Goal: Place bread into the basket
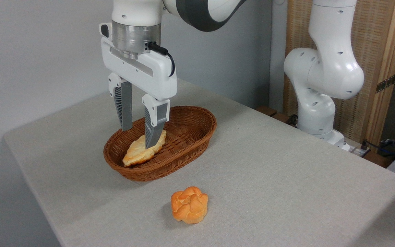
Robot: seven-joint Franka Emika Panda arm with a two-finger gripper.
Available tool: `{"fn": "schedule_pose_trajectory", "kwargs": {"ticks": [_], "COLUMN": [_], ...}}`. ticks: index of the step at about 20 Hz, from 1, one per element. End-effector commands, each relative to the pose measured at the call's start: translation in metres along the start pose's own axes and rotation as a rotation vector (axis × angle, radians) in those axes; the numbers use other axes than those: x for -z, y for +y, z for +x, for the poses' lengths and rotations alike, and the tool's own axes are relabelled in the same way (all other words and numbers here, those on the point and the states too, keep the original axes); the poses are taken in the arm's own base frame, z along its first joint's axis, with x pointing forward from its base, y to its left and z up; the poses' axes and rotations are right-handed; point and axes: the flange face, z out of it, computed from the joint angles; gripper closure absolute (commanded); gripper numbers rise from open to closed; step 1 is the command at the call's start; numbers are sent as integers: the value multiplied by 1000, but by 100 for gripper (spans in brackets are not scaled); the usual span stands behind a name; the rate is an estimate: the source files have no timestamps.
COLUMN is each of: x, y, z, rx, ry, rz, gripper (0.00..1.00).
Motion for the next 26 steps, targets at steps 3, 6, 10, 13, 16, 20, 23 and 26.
{"fn": "schedule_pose_trajectory", "kwargs": {"ticks": [3, 6, 10, 13, 16, 20, 23, 26], "x": [6, 3, -20, -32, -43, -59, -63, -69], "y": [-1, -5, -7, -21, -24, -40, -58, -65], "z": [-5, -9, -21, -40, -45, -65, -86, -97], "rx": [-5, 2, 17, 44, 14, -16, -41, -64], "ry": [-23, -30, -65, -86, -89, -82, -88, -99], "rz": [-3, -5, -26, -39, -40, -32, -40, -51], "gripper": [0, 0, 0, 0, 0, 0, 0, 0]}}
